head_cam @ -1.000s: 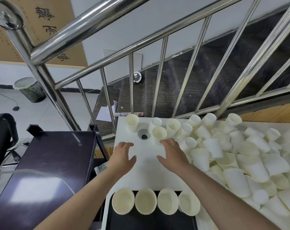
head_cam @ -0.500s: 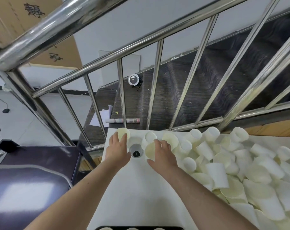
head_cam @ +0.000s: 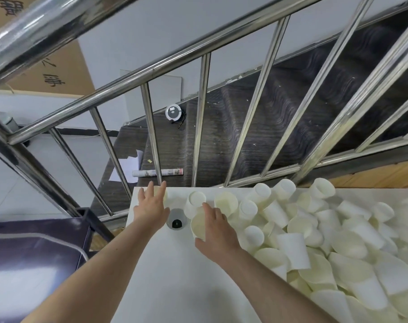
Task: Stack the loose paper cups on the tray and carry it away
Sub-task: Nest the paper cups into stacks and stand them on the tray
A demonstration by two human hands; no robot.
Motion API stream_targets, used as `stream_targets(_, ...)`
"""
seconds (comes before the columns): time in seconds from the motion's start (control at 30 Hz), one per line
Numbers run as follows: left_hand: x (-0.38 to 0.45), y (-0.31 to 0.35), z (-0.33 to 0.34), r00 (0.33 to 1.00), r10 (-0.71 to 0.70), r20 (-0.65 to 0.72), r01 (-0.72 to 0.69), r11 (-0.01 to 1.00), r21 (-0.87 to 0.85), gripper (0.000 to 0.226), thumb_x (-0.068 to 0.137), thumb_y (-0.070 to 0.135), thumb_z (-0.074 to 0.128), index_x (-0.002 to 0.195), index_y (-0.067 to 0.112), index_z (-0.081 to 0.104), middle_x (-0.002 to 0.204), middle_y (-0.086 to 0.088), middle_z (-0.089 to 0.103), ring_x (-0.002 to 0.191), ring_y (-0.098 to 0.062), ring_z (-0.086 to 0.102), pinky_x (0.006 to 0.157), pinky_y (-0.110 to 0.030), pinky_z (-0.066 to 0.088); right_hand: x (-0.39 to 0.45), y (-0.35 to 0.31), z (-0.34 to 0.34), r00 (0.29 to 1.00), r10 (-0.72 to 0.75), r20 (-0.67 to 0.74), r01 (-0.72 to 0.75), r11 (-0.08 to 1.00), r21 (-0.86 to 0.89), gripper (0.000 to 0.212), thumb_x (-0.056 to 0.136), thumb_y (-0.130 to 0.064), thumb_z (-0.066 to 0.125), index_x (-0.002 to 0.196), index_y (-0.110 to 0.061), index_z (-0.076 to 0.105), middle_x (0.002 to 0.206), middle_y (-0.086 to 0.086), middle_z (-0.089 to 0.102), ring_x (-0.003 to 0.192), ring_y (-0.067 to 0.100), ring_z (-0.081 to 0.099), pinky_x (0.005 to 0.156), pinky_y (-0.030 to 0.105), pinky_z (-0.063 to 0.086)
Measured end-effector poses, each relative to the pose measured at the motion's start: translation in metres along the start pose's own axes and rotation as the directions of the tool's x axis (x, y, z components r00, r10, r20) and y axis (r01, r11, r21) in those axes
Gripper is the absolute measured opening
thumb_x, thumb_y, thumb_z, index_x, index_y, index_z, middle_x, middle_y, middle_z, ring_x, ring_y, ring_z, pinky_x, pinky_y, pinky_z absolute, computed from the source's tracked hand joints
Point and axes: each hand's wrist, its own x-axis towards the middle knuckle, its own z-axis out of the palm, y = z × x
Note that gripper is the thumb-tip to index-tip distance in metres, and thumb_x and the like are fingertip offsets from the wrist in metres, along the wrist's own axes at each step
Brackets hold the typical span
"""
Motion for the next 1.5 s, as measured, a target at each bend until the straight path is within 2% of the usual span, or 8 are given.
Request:
stream_targets(0.1, -0.004, 0.003, 0.000, 0.999, 0.025, -0.036, -0.026, 1.000, -0.014, 0.070, 0.093, 0.023, 0.051, 0.149, 0.028, 0.009, 0.150, -0.007, 0.020, 0.133, -0.033, 0.023, 0.099, -0.044, 0.040, -0.009, 0.003, -0.005, 1.000, -0.011, 0.000, 0.011, 1.000, 0.002, 0.086, 0.082, -0.024, 0.062, 0.151, -0.021, 0.010, 0.136, 0.006, 0.031, 0.124, 0.026, 0.039, 0.090, 0.035, 0.047)
stream_targets(0.2, -0.020, 0.006, -0.005, 0.998, 0.039, -0.044, -0.041, 0.998, -0.047, 0.073, 0.087, 0.025, 0.058, 0.147, 0.025, 0.017, 0.141, -0.009, 0.030, 0.125, -0.031, 0.032, 0.092, -0.041, 0.044, -0.018, 0.004, -0.010, 1.000, -0.023, 0.001, 0.023, 1.000, -0.006, 0.084, 0.081, -0.024, 0.062, 0.149, -0.023, 0.014, 0.135, 0.005, 0.028, 0.123, 0.026, 0.038, 0.088, 0.035, 0.047)
stream_targets(0.43, -0.093, -0.001, -0.021, 0.980, 0.137, -0.145, -0.170, 0.954, -0.247, 0.067, 0.079, 0.033, 0.067, 0.139, 0.026, 0.037, 0.131, -0.002, 0.036, 0.122, -0.024, 0.038, 0.088, -0.035, 0.046, -0.062, 0.006, -0.027, 0.996, -0.083, -0.025, 0.084, 0.993, 0.079, 0.073, 0.078, -0.020, 0.062, 0.144, -0.029, 0.031, 0.138, 0.001, 0.021, 0.128, 0.022, 0.037, 0.092, 0.034, 0.049)
stream_targets(0.63, -0.173, 0.010, -0.031, 0.930, 0.329, -0.166, -0.368, 0.802, -0.470, 0.066, 0.077, 0.037, 0.071, 0.134, 0.032, 0.041, 0.123, 0.009, 0.039, 0.109, -0.009, 0.045, 0.088, -0.017, 0.034, -0.129, 0.019, -0.051, 0.995, -0.087, -0.045, 0.092, 0.987, 0.131, 0.072, 0.078, -0.020, 0.062, 0.141, -0.034, 0.032, 0.137, -0.009, 0.018, 0.119, 0.013, 0.042, 0.088, 0.025, 0.046)
stream_targets(0.83, -0.234, 0.024, -0.018, 0.858, 0.511, -0.055, -0.485, 0.769, -0.417, 0.074, 0.076, 0.046, 0.067, 0.140, 0.035, 0.032, 0.127, 0.017, 0.033, 0.116, -0.006, 0.043, 0.094, -0.020, 0.041, -0.192, 0.028, -0.059, 0.997, -0.005, 0.073, 0.001, 0.998, 0.058, 0.074, 0.080, -0.020, 0.060, 0.145, -0.034, 0.027, 0.137, -0.010, 0.021, 0.123, 0.010, 0.039, 0.091, 0.023, 0.045)
stream_targets(1.03, -0.263, 0.035, 0.001, 0.822, 0.564, 0.072, -0.523, 0.800, -0.296, 0.074, 0.076, 0.045, 0.065, 0.140, 0.033, 0.031, 0.129, 0.013, 0.033, 0.118, -0.008, 0.040, 0.093, -0.027, 0.044, -0.228, 0.034, -0.051, 0.987, 0.032, 0.157, -0.029, 0.999, -0.018, 0.076, 0.079, -0.022, 0.061, 0.147, -0.031, 0.027, 0.137, -0.007, 0.025, 0.100, 0.006, 0.038, 0.069, 0.015, 0.036)
stream_targets(1.23, -0.279, 0.036, 0.018, 0.788, 0.594, 0.161, -0.564, 0.802, -0.197, 0.074, 0.076, 0.041, 0.064, 0.141, 0.031, 0.030, 0.132, 0.009, 0.033, 0.122, -0.012, 0.037, 0.090, -0.027, 0.044, -0.246, 0.034, -0.034, 0.982, 0.049, 0.182, -0.040, 0.998, -0.053, 0.077, 0.078, -0.021, 0.062, 0.147, -0.030, 0.027, 0.135, -0.004, 0.028, 0.113, 0.012, 0.044, 0.078, 0.021, 0.038)
stream_targets(1.5, -0.282, 0.043, 0.036, 0.779, 0.590, 0.212, -0.598, 0.801, -0.029, 0.073, 0.080, 0.033, 0.061, 0.144, 0.029, 0.027, 0.137, 0.002, 0.032, 0.123, -0.019, 0.039, 0.099, -0.031, 0.037, -0.251, 0.034, -0.018, 0.983, 0.018, 0.184, -0.011, 0.999, -0.041, 0.078, 0.079, -0.024, 0.063, 0.147, -0.032, 0.027, 0.134, -0.005, 0.031, 0.122, 0.014, 0.042, 0.090, 0.025, 0.045)
